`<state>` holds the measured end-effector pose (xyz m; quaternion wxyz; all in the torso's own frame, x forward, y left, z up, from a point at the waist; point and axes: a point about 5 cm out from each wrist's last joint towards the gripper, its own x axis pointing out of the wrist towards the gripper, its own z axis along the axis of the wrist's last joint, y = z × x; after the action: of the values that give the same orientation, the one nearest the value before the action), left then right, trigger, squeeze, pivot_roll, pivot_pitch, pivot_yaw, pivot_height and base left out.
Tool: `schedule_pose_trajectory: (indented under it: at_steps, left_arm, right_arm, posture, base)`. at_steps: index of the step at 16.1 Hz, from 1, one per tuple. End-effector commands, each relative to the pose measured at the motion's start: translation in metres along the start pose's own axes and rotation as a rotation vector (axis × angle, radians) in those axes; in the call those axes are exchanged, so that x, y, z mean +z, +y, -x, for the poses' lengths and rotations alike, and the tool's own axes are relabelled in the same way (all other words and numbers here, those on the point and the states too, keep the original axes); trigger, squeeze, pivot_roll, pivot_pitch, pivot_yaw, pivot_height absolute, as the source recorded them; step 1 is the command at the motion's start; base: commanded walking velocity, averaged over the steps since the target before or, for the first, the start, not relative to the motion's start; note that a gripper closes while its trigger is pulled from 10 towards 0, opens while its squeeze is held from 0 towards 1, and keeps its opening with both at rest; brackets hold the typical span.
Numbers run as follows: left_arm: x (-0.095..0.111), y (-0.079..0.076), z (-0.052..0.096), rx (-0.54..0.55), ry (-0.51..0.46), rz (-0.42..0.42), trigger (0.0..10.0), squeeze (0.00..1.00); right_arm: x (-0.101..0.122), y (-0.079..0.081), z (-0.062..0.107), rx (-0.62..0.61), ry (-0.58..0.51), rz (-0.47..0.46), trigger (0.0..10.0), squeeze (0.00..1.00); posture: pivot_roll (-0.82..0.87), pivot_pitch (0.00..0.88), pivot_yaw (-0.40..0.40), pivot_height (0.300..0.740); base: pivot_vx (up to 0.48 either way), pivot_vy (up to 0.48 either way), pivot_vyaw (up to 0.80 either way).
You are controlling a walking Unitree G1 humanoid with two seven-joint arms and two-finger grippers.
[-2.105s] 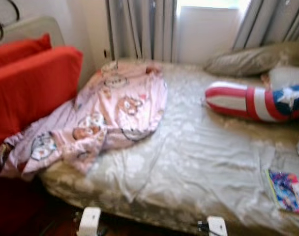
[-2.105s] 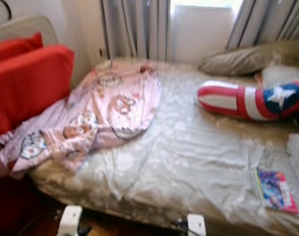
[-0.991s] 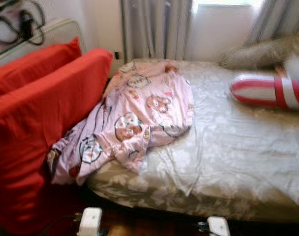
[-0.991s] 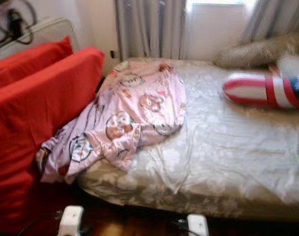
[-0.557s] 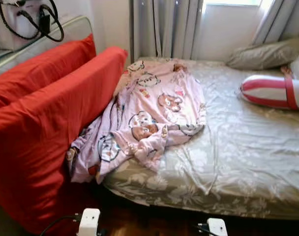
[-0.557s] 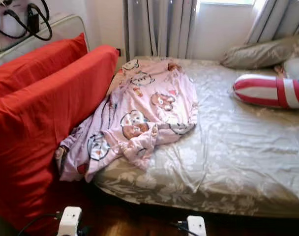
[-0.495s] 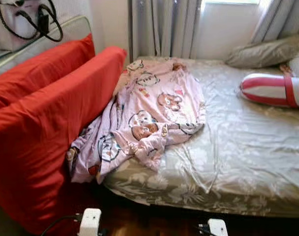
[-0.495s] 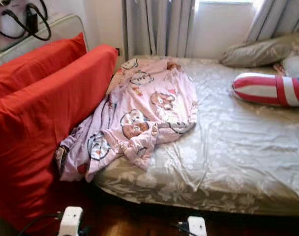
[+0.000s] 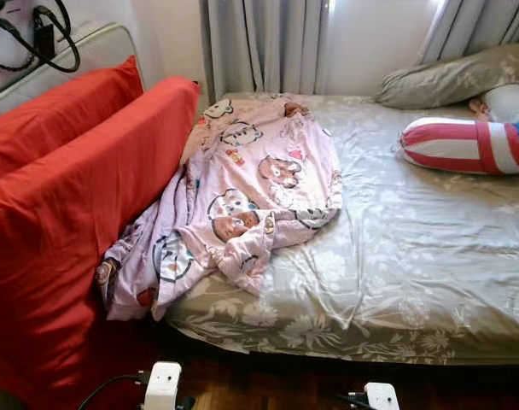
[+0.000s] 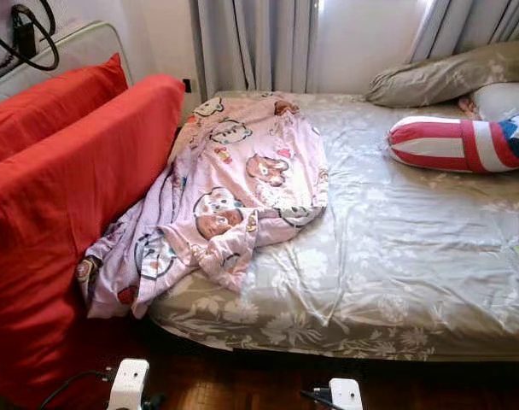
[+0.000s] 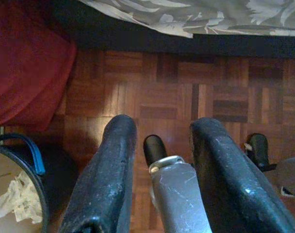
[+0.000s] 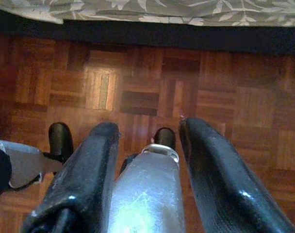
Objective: Clean up the room
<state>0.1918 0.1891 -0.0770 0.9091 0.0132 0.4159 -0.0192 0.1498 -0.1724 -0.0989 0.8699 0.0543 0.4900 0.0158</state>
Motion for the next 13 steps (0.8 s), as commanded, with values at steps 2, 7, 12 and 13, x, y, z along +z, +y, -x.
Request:
schedule_pose_trajectory:
  at_steps: [2, 7, 12, 13]
  left_arm:
    - [-0.0063, 0.0011, 0.0012, -0.002, 0.037, -0.041, 10.0, 0.00]
    - [-0.0089, 0.0027, 0.0024, 0.010, 0.035, -0.039, 10.0, 0.00]
    - [-0.0071, 0.0059, 0.0024, 0.016, 0.030, -0.042, 10.0, 0.00]
    - [-0.0067, 0.0063, 0.0024, 0.022, 0.027, -0.041, 10.0, 0.00]
  right_arm:
    - [0.0018, 0.0017, -0.0004, 0.012, -0.007, 0.015, 10.0, 0.00]
    - [-0.0004, 0.0027, 0.0001, 0.012, -0.018, -0.026, 10.0, 0.00]
    - [0.0017, 0.0069, -0.0004, 0.062, -0.022, 0.021, 10.0, 0.00]
    - [0.0017, 0.0069, -0.0005, 0.061, -0.021, 0.022, 10.0, 0.00]
  posture:
    - [0.00, 0.000, 0.009, 0.740]
    - [0.00, 0.000, 0.012, 0.740]
    - [0.01, 0.000, 0.016, 0.740]
    - [0.01, 0.000, 0.016, 0.740]
  base:
    - [0.000, 0.000, 0.80]
    - [0.000, 0.000, 0.00]
    - [0.000, 0.000, 0.57]
    - [0.000, 0.000, 0.79]
